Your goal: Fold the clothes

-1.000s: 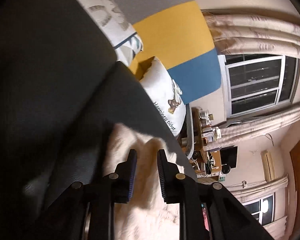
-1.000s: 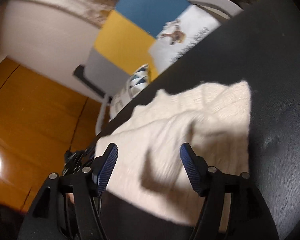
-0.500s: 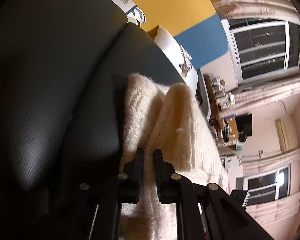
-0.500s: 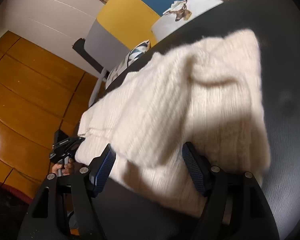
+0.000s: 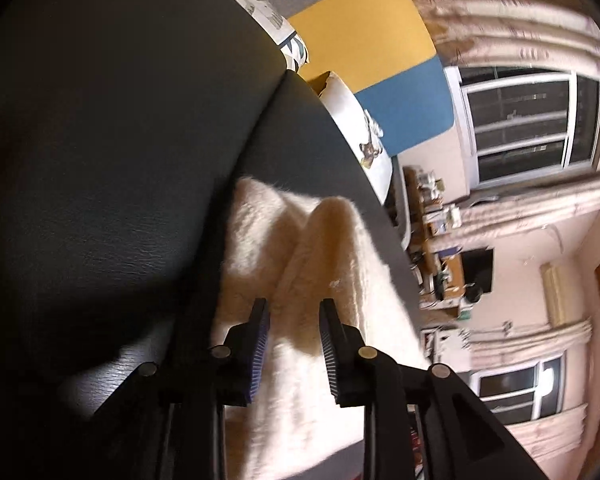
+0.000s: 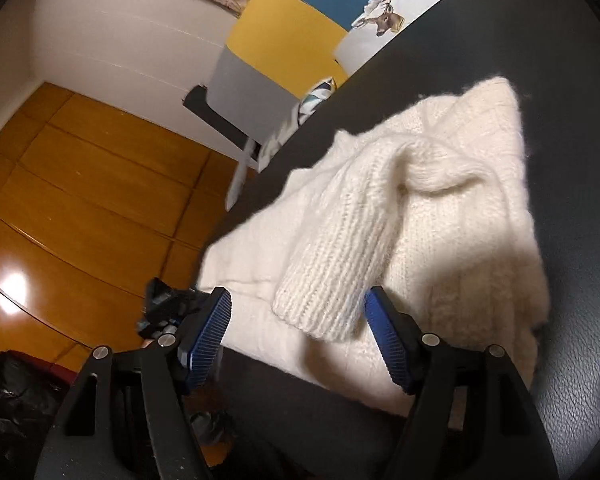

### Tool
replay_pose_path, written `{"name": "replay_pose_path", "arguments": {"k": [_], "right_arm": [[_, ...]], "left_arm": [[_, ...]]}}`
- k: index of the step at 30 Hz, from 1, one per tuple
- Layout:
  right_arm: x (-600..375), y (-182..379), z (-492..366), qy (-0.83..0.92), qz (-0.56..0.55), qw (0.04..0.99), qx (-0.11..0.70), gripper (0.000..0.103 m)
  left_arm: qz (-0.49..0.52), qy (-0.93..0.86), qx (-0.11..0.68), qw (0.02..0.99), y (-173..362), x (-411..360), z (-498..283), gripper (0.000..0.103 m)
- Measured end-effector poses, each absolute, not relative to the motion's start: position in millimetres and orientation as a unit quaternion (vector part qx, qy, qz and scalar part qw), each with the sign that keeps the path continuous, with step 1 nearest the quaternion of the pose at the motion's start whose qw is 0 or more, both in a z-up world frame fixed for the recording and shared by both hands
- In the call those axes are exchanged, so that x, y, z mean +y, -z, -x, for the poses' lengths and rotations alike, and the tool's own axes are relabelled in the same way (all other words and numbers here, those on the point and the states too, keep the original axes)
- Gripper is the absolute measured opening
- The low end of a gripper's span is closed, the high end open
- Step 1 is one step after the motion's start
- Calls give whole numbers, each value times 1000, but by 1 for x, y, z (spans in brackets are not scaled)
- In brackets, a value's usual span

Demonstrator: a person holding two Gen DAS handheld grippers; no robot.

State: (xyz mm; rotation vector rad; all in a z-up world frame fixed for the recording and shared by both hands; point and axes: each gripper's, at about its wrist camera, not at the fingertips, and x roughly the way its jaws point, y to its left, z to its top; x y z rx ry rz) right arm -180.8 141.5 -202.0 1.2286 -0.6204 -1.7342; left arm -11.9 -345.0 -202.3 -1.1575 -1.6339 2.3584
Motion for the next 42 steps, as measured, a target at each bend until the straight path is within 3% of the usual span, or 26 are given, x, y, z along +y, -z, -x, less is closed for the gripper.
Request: {"name": "replay_pose_path", "arguments": {"k": [3,4,6,7,8,11,13,22,27,32,36,42], "right_arm": [[129,203,179,718,-502,434,-209,65],[128,203,178,723,-504,429,-200,56],[127,206,180,732,-506,414,-190,54],[126,207,182,731,-507,413,-192,55],[127,210,185,723,-511,419,-201,64],[127,210,188,705,-514,433,-227,79],[123,210,188,700,-517,435,-230,84],[108,184,191,712,-502,440,-220,83],[116,167,215,713,-468,442,-278,84],[117,176,254,736,-466,376,-316,83],[119,193,283,744,-484,317,-334,83],[129,185,273,741,-490,334,-316,84]], "left_arm": [[369,-766,-525,38,196,-337,13,25],[367,-769,-522,42,193,-335,14,25],[362,-772,-521,46,190,-332,15,25],[359,-773,-520,46,188,-331,16,25],[358,-774,-521,47,187,-331,17,25],[353,-771,-528,53,186,-329,22,25],[346,-768,-536,60,185,-327,25,25],[349,-754,-552,79,190,-328,55,25],[313,-739,-592,76,196,-338,87,25],[293,-723,-625,30,213,-356,110,25],[289,-730,-620,11,212,-365,110,26],[319,-778,-541,12,191,-354,75,27]]}}
